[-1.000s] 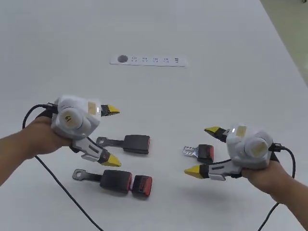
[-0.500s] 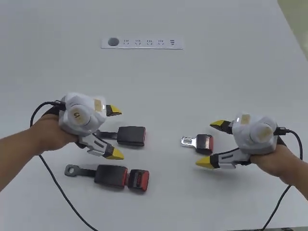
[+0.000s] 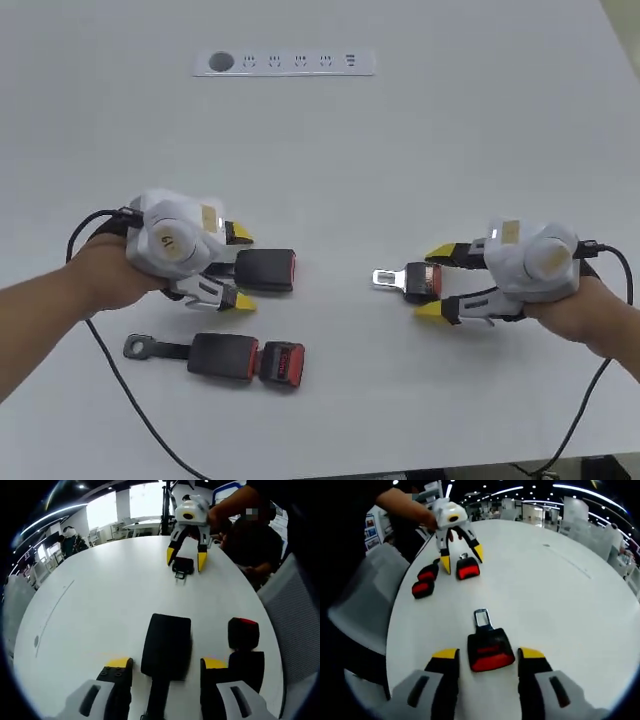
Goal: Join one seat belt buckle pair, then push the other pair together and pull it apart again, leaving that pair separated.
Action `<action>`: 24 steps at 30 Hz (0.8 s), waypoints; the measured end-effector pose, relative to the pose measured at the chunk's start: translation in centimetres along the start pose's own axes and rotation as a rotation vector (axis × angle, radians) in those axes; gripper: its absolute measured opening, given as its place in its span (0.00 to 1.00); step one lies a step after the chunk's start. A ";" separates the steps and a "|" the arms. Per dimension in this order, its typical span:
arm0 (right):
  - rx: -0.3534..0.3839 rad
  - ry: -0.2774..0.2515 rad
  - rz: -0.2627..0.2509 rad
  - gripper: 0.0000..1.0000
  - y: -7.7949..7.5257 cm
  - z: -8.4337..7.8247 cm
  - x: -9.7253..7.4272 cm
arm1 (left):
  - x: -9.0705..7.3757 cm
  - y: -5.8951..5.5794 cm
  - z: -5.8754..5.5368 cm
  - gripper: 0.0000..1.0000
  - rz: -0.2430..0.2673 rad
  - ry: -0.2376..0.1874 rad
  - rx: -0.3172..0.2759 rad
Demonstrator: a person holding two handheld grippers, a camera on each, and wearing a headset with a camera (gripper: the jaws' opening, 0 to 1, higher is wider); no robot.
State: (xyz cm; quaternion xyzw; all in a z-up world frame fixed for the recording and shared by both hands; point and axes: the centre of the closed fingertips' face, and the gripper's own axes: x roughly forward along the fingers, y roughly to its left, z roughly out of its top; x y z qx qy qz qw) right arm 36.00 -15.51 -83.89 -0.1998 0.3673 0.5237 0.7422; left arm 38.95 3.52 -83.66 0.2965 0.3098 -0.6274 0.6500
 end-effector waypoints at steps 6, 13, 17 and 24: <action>-0.027 0.001 0.008 0.37 -0.1 0.3 -0.1 | 0.2 0.0 0.1 0.44 -0.017 0.001 0.007; -0.056 -0.023 0.023 0.36 -0.2 0.6 -0.1 | 0.3 0.2 -0.3 0.35 -0.017 0.015 0.016; -0.044 -0.062 0.025 0.36 -0.3 0.6 -0.1 | 0.6 0.0 -0.3 0.35 -0.018 0.021 0.019; -0.026 -0.091 0.024 0.35 -0.6 0.6 0.0 | 0.8 0.2 -0.2 0.34 -0.032 0.035 0.038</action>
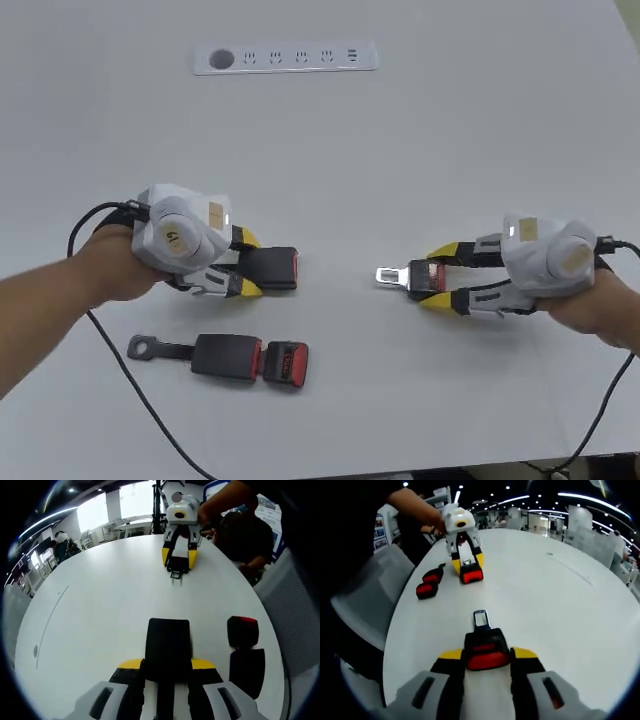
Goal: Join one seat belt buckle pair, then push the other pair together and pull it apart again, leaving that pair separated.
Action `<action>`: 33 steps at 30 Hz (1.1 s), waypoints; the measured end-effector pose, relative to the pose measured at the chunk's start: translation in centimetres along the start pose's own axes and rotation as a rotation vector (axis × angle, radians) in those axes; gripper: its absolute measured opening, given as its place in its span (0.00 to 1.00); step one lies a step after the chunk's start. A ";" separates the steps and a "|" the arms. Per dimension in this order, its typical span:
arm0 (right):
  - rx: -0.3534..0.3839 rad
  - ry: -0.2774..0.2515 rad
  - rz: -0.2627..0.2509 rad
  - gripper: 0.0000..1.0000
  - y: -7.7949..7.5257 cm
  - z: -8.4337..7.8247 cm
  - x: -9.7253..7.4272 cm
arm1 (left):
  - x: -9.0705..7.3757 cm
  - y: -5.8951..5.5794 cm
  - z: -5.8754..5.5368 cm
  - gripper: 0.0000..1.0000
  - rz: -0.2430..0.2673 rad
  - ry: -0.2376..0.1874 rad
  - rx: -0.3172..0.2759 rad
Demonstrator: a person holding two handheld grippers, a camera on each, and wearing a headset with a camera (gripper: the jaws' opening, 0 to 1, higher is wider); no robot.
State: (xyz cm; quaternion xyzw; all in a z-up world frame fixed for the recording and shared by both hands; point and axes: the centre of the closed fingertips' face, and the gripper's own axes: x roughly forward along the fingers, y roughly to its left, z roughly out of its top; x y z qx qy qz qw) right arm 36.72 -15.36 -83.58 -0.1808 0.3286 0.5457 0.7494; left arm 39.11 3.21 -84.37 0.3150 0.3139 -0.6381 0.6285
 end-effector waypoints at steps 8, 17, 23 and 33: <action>0.015 -0.033 0.002 0.35 0.2 1.1 1.2 | 0.0 0.2 0.1 0.34 -0.014 0.004 0.014; 0.015 -0.056 0.014 0.35 0.1 2.5 2.9 | -0.1 0.3 0.0 0.34 -0.021 0.004 0.020; 0.005 -0.057 0.012 0.35 0.4 3.4 4.2 | -0.2 0.4 0.0 0.34 -0.021 0.002 0.019; -0.003 -0.047 0.005 0.35 1.0 5.8 7.0 | -0.4 0.4 0.0 0.34 -0.023 0.006 0.020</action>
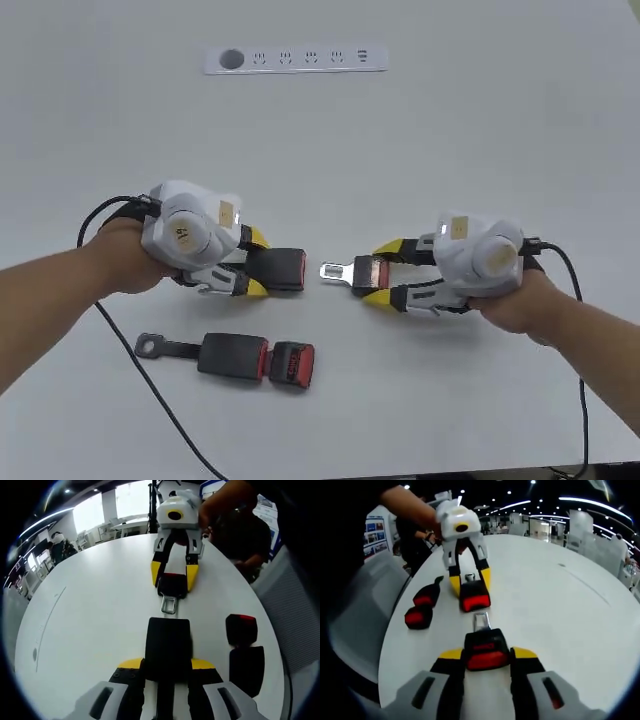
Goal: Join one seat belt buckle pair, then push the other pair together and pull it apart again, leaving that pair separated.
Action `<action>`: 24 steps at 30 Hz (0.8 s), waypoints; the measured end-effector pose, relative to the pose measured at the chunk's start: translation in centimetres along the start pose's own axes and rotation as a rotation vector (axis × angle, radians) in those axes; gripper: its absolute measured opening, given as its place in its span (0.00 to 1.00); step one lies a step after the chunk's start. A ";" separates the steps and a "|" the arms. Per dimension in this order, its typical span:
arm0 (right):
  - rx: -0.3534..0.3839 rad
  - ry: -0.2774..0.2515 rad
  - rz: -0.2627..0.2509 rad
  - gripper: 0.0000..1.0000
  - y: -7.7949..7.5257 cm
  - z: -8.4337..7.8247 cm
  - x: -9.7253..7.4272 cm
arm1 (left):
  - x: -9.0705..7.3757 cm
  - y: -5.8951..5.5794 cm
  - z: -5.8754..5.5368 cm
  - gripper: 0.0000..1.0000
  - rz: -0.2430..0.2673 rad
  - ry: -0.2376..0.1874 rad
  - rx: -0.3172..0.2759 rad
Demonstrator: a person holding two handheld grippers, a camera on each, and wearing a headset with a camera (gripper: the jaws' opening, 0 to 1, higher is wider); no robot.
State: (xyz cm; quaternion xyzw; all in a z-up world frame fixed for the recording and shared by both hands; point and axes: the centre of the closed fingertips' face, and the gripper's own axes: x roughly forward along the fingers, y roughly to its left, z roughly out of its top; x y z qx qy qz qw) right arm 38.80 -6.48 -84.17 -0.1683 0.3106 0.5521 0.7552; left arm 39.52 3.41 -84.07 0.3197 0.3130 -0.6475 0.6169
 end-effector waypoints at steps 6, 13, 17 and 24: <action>-0.013 0.013 0.006 0.35 0.3 0.8 1.1 | -0.1 -0.1 0.1 0.34 -0.001 0.003 0.002; -0.038 0.035 0.018 0.35 0.7 1.6 2.1 | -0.1 -0.1 0.1 0.34 -0.004 0.002 0.006; -0.047 0.058 0.028 0.35 1.0 1.9 2.5 | -0.1 -0.1 0.0 0.34 -0.008 0.005 0.018; -0.030 0.067 0.037 0.35 1.1 1.9 2.4 | -0.2 -0.1 -0.2 0.34 -0.012 0.020 0.034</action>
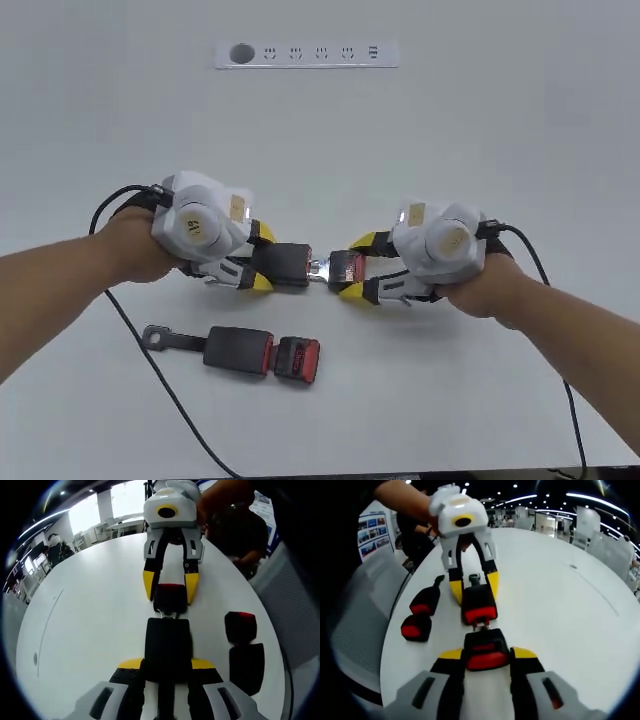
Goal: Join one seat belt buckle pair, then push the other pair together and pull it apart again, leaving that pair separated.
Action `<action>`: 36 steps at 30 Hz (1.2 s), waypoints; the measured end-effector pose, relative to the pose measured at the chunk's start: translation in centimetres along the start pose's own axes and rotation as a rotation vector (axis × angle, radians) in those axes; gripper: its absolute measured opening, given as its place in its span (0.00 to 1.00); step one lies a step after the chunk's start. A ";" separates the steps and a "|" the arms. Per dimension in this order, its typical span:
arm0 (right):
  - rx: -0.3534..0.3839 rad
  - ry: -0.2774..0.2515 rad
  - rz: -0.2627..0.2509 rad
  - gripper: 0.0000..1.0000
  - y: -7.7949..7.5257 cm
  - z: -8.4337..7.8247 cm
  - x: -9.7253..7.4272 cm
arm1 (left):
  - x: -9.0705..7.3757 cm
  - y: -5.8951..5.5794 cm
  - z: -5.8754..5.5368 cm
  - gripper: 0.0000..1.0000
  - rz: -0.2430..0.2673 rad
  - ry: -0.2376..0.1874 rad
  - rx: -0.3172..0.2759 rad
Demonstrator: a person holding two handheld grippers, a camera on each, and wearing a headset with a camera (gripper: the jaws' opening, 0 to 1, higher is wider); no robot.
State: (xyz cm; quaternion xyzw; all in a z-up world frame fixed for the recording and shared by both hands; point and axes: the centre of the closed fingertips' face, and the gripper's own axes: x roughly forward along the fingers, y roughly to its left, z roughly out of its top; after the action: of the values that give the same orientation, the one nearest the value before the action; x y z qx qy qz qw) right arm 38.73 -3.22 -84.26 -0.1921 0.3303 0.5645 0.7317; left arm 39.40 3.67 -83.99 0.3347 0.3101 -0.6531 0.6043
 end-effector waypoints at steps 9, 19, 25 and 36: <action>-0.005 0.035 0.001 0.34 0.1 0.1 0.2 | 0.0 -0.2 0.3 0.33 -0.009 0.015 0.011; 0.018 0.045 -0.017 0.34 0.4 1.1 1.2 | 0.0 -0.4 0.4 0.33 -0.015 0.015 0.008; 0.042 0.042 -0.031 0.34 0.5 1.2 1.2 | 0.0 -0.4 0.3 0.33 -0.015 0.006 0.004; 0.025 0.092 -0.047 0.34 0.6 1.1 1.1 | 0.1 -0.3 0.2 0.33 -0.016 0.014 0.008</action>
State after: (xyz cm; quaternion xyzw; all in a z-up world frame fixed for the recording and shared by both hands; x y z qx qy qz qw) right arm 38.62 -1.58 -84.25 -0.2162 0.3661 0.5336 0.7310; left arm 39.10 3.47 -83.96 0.3392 0.3145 -0.6567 0.5956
